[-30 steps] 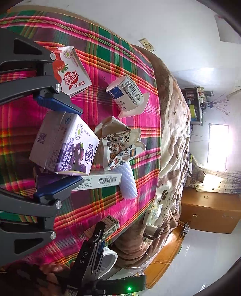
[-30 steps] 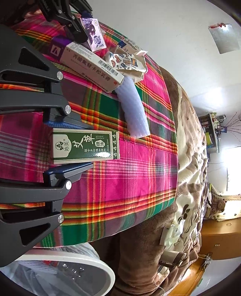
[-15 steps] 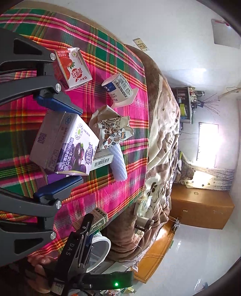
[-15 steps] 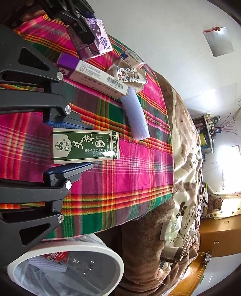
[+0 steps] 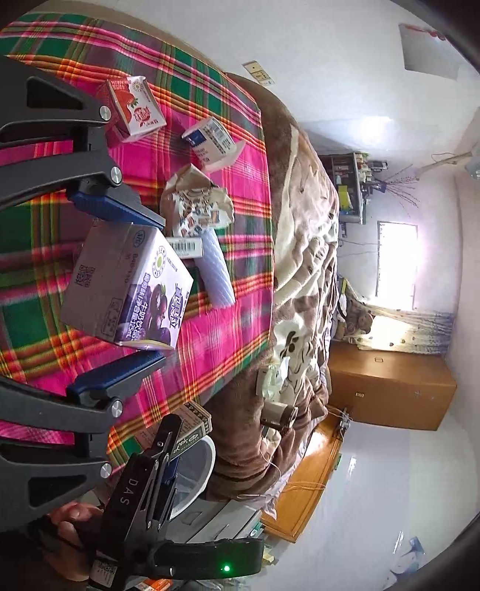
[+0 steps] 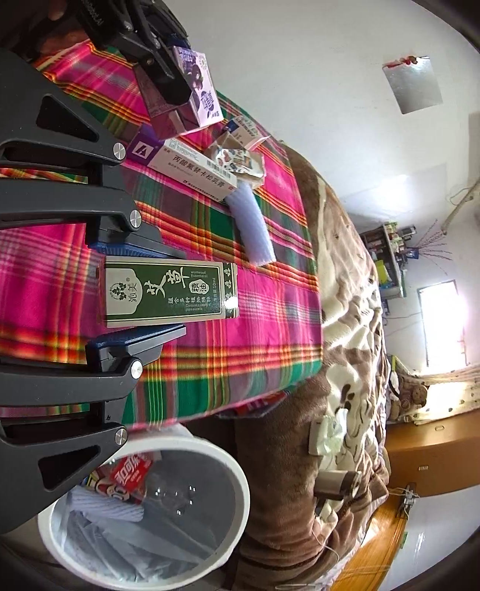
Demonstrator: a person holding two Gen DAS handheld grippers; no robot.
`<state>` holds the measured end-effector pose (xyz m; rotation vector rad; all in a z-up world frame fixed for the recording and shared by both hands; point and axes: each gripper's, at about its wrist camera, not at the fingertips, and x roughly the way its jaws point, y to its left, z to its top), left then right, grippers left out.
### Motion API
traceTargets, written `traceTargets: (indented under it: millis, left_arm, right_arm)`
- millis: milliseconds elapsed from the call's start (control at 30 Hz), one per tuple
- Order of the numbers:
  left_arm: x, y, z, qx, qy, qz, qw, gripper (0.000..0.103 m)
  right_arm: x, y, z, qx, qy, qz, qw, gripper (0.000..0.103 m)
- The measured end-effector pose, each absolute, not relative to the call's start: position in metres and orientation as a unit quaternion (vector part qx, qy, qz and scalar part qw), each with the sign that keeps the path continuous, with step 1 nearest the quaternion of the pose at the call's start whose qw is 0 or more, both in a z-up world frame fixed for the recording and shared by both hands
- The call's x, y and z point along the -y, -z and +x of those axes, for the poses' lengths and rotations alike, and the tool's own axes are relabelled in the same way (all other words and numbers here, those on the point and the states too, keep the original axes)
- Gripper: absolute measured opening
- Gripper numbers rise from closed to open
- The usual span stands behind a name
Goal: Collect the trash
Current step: 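Carry purple carton and green box over the white bin and open both grippers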
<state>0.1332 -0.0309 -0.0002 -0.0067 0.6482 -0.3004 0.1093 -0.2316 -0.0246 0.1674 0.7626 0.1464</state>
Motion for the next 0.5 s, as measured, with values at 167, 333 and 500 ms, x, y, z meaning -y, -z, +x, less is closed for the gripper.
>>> traceTargets:
  millis: [167,333,500]
  left_arm:
    - [0.050,-0.008,0.126,-0.306,0.163,0.002,0.938,0.066]
    - [0.074,-0.014,0.121,-0.297,0.184,0.008,0.937,0.066]
    - [0.102,-0.019,0.119,-0.290,0.205,0.017,0.935,0.066]
  right_arm:
    - [0.247,0.014,0.097,-0.353,-0.058,0.083,0.930,0.034]
    - [0.271,0.008,0.086,-0.341,-0.039,0.092,0.935,0.034]
    - [0.295,0.005,0.078,-0.335,-0.013,0.100,0.937,0.034]
